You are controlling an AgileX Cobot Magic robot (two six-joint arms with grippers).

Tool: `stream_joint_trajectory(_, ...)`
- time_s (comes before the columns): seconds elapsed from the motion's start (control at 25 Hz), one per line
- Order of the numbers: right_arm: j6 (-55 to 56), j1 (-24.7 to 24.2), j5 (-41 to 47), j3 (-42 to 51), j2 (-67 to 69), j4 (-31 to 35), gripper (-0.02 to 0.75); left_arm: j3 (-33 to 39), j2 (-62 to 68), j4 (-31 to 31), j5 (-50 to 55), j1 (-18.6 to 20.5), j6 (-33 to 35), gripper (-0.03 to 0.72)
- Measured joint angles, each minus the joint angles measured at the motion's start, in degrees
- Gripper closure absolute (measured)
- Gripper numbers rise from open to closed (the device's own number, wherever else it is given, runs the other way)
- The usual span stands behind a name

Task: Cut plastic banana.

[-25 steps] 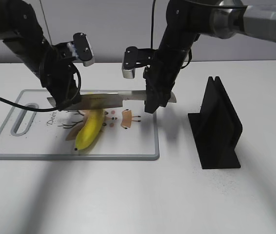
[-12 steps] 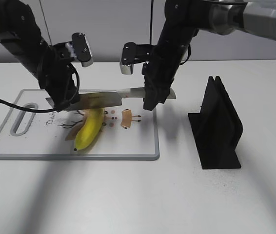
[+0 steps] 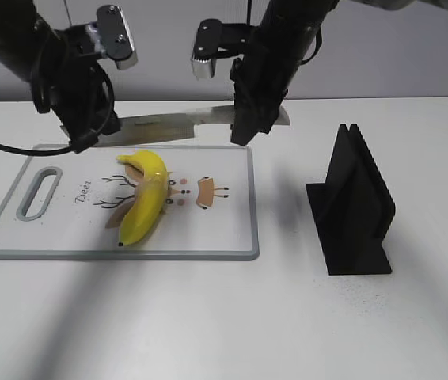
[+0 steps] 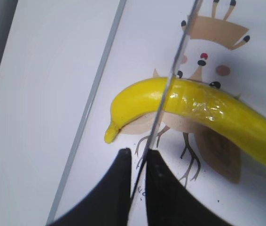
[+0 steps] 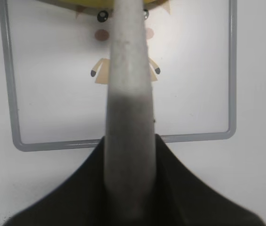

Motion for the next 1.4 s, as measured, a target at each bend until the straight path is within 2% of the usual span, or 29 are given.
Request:
stream_joint_trajectory(0.24, 0.3, 0.1, 1.1, 0.4, -3.6, 1.3, 0.548, 0.0, -3.5, -0.2, 2.4, -0.1, -0.1, 0.627)
stream_joint_trajectory(0.36, 1.2, 0.1, 1.2, 1.6, -4.4, 2.8, 0.55, 0.0, -4.4, -0.3, 3.1, -0.1, -0.8, 0.567)
stream_joint_trajectory(0.48, 2.8, 0.1, 1.2, 3.1, -5.0, 4.3, 0.553, 0.0, -5.6, -0.9, 2.9, 0.0, -2.0, 0.411)
stream_joint_trajectory(0.56, 3.4, 0.1, 1.2, 3.5, -5.0, 4.3, 0.553, 0.0, -6.5, -1.3, 2.9, 0.0, -2.3, 0.254)
stream_joint_trajectory(0.64, 3.5, 0.1, 1.1, 3.5, -5.2, 4.2, 0.553, 0.0, -7.2, -1.7, 2.8, 0.0, -2.5, 0.13)
stream_joint_trajectory(0.72, 3.6, 0.1, 1.1, 3.5, -5.9, 4.2, 0.553, 0.0, -7.9, -1.8, 2.7, 0.0, -2.7, 0.064)
stream_joint_trajectory(1.04, 3.9, 0.1, 1.0, 6.3, -10.0, 4.2, 0.553, 0.0, -13.5, -1.8, 0.9, 0.0, -7.7, 0.047)
stream_joint_trajectory(1.2, 5.6, 0.1, 1.0, 10.2, -13.2, 3.9, 0.553, 0.0, -18.2, -1.7, 0.2, 0.0, -16.9, 0.047)
stream_joint_trajectory(1.4, 15.9, 0.1, 1.1, 12.0, -16.4, 1.0, 0.553, 0.0, -23.7, 0.2, 2.2, 0.0, -29.6, 0.048)
